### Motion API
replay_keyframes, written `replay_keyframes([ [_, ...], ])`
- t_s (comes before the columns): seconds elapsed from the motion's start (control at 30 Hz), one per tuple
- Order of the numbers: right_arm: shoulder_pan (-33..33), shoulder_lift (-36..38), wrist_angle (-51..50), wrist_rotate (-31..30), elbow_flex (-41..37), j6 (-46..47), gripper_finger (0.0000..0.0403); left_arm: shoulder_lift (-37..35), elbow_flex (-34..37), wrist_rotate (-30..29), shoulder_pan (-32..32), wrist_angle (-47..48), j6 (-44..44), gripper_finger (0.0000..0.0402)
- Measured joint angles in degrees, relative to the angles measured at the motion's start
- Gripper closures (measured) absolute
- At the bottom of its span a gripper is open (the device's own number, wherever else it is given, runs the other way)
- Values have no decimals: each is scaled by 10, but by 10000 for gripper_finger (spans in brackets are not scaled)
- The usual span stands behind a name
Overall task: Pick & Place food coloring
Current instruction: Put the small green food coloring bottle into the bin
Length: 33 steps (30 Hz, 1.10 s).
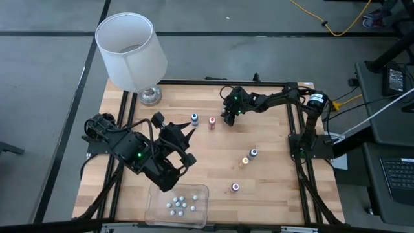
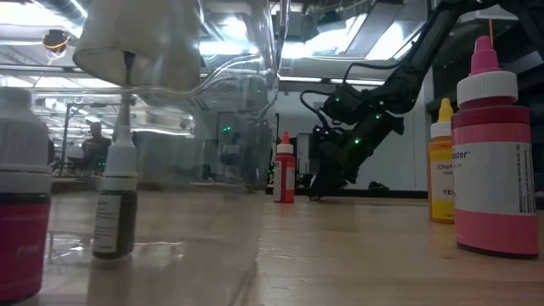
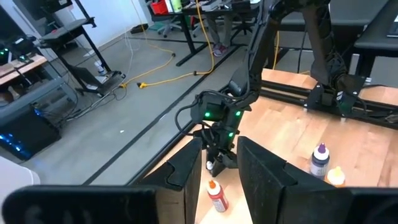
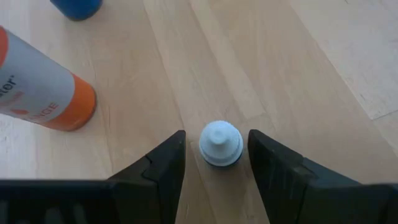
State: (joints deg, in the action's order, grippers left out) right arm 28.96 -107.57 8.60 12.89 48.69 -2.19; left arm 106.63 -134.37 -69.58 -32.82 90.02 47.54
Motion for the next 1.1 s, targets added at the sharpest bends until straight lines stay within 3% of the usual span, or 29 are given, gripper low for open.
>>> replay_keyframes([
  [0.53,-1,0,-33,-10,-1,-23,226,0,0,-9,4,0,-3,304],
  [1.1,-8,5,-52,-69,-1,-26,234,0,0,-10,12,0,2,304],
])
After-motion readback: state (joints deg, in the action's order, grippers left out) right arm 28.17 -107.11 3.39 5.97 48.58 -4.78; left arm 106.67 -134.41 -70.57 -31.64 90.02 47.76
